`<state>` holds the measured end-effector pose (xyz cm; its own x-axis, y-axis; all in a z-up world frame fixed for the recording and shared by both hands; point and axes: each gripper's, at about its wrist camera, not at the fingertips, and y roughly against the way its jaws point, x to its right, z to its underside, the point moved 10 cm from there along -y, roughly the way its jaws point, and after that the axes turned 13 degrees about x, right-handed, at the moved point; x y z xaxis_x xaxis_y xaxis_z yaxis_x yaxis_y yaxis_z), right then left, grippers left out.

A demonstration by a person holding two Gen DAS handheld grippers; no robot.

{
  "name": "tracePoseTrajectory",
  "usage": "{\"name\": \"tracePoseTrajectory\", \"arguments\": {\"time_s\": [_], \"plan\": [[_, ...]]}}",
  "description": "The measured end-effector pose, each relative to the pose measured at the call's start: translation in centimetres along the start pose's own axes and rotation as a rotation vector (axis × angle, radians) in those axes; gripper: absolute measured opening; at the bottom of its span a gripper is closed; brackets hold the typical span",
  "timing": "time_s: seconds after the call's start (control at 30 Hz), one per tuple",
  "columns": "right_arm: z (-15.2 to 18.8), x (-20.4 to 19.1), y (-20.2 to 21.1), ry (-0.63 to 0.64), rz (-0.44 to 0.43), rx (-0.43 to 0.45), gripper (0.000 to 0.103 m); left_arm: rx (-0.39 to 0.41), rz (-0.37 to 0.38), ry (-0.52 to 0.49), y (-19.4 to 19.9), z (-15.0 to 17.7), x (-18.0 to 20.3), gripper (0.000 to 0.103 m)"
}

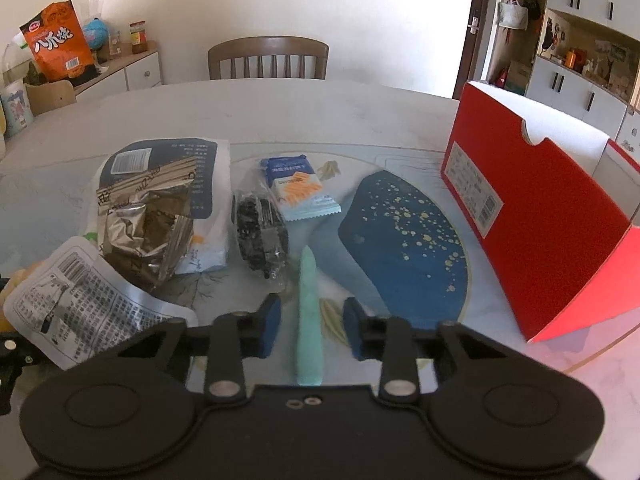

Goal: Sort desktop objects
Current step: 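Grasp the yellow squishy toy with left tool while right tool grasps mint-green stick, then carry the yellow toy and mint-green stick with both tools into the red box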

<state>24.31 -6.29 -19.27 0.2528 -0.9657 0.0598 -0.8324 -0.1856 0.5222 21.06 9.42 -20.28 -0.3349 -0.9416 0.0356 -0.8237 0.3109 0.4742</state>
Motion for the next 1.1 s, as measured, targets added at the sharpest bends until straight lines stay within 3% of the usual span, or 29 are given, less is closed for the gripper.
{"name": "tracePoseTrajectory", "arguments": {"time_s": [0.07, 0.1, 0.57, 1.1], "plan": [[0.0, 0.2, -0.1, -0.005, 0.006, -0.005, 0.012, 0.004, -0.018, -0.001, 0.1, 0.0, -0.2, 0.045], [0.0, 0.3, -0.1, -0.007, 0.008, -0.008, 0.011, 0.007, -0.02, 0.006, 0.2, -0.1, -0.4, 0.045], [0.0, 1.6, 1.1, -0.022, 0.038, -0.009, 0.01, 0.02, -0.098, 0.028, 2.4, -1.7, -2.2, 0.043], [-2.4, 2.9, 6.1, -0.069, 0.014, 0.036, 0.01, 0.055, -0.094, 0.006, 5.3, -5.8, 0.3, 0.043]]}}
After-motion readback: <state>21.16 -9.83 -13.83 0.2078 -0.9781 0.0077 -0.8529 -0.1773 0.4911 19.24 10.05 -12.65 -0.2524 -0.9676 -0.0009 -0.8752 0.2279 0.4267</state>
